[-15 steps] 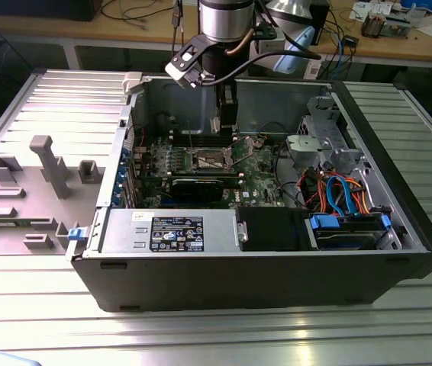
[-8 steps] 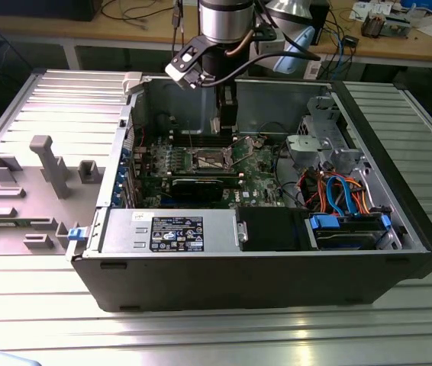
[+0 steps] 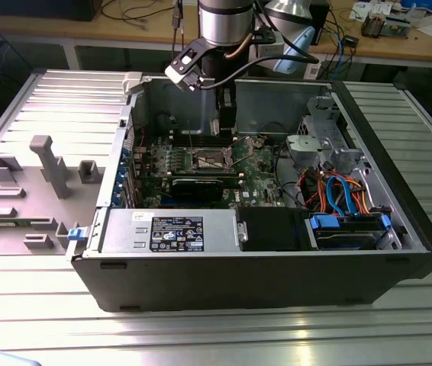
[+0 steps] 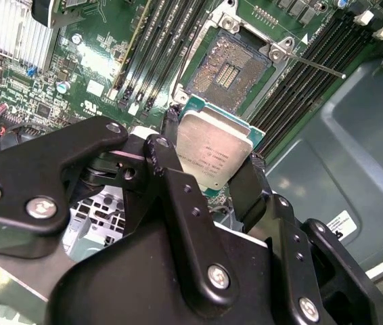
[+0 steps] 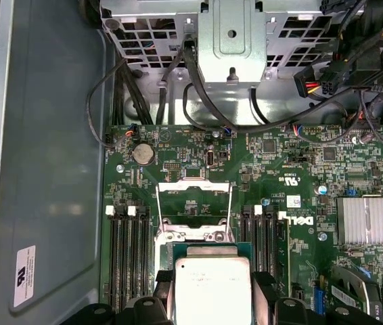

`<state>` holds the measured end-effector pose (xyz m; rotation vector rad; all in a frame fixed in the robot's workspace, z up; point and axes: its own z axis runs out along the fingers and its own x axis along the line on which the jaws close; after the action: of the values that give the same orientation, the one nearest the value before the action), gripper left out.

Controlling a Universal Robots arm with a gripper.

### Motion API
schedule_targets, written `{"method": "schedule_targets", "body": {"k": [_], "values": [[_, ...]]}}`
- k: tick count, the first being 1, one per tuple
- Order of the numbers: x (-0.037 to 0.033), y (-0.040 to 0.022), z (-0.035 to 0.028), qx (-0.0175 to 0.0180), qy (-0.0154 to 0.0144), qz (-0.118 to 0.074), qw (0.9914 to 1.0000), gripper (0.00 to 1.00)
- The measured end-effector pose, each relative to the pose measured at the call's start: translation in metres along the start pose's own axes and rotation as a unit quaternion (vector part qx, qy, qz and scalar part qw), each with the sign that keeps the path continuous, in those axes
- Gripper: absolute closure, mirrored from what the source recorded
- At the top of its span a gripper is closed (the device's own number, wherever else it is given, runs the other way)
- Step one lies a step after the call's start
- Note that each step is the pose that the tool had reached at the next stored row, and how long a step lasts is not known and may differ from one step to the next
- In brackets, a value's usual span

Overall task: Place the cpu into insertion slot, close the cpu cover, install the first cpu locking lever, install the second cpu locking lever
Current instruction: 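Place the cpu into insertion slot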

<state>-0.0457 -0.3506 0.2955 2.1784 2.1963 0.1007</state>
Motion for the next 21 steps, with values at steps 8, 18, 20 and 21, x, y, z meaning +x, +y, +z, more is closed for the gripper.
{"method": "schedule_targets", "body": {"k": [8,18,20,21], "values": [[0.0001,0.0,0.0013,-0.0002,0.0003,0.0,1.0,0.45],[0.0006,-0.0009,0.0112,-0.0001,-0.0006,0.008,0.99996,0.45],[0.0006,-0.0009,0.0112,-0.0001,-0.0006,0.009,0.99996,0.45],[0.0006,-0.0009,0.0112,-0.0001,-0.0006,0.009,0.99996,0.45]]}}
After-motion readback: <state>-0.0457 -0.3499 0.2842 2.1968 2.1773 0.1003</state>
